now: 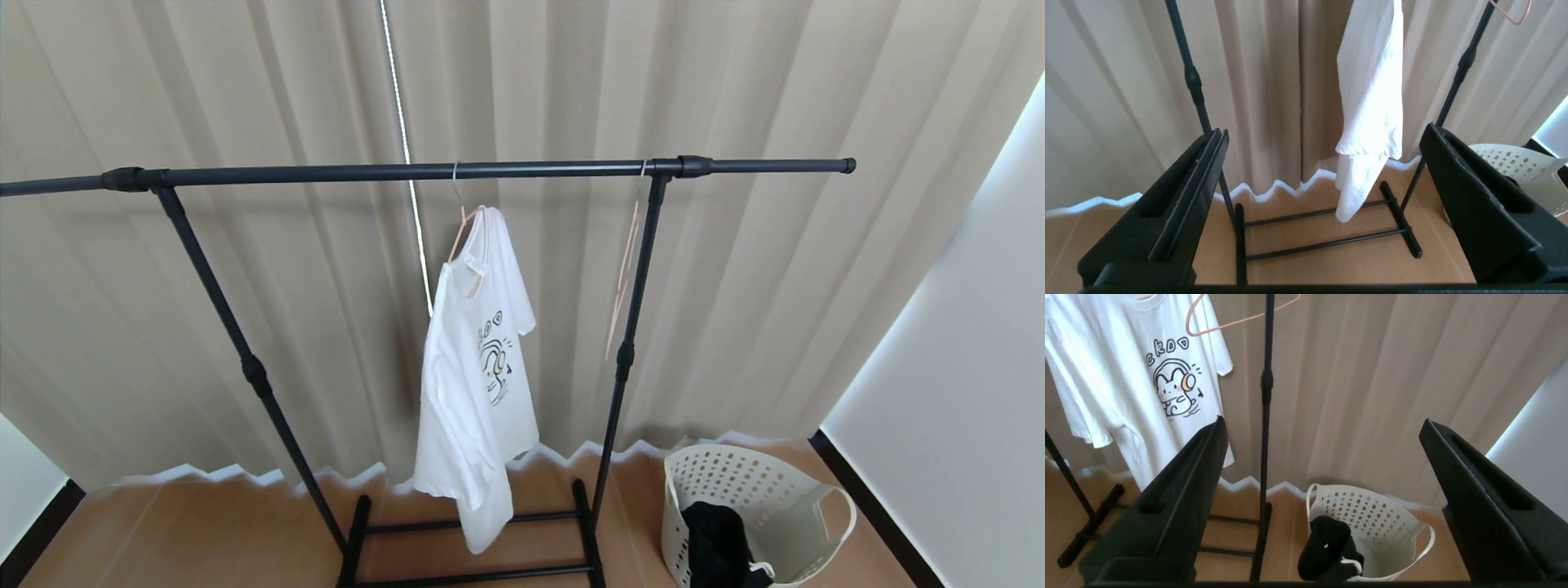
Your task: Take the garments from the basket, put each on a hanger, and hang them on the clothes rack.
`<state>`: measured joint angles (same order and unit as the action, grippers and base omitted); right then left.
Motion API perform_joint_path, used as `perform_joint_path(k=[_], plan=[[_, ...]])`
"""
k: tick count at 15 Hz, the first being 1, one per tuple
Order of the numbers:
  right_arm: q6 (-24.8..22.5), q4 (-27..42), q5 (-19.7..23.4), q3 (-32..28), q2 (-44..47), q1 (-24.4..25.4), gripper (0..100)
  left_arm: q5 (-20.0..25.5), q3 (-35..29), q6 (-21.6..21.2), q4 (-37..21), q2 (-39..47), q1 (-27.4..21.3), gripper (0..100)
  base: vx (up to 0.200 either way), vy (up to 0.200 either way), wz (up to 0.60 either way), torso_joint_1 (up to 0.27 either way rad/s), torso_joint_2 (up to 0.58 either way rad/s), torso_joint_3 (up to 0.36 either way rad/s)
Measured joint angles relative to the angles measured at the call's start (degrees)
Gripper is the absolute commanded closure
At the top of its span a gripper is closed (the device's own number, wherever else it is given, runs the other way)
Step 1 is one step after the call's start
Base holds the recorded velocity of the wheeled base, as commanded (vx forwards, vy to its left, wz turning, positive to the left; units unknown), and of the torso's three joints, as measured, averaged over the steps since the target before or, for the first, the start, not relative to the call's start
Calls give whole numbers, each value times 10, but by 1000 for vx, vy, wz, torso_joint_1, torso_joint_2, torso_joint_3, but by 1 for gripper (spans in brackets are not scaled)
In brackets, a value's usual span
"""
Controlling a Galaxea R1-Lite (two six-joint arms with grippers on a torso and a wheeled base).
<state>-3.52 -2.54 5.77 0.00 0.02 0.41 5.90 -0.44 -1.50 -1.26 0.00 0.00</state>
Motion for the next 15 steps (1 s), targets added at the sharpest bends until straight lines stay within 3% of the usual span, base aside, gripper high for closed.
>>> perform_joint_path(k=[6, 15], plan=[[0, 0, 0, 0, 0, 0, 0, 0, 0, 0, 0, 0, 0, 0, 0, 0, 0, -165, 408, 234], [0, 0, 0, 0, 0, 0, 0, 0, 0, 0, -1, 0, 0, 0, 0, 0, 0, -194, 534, 333]])
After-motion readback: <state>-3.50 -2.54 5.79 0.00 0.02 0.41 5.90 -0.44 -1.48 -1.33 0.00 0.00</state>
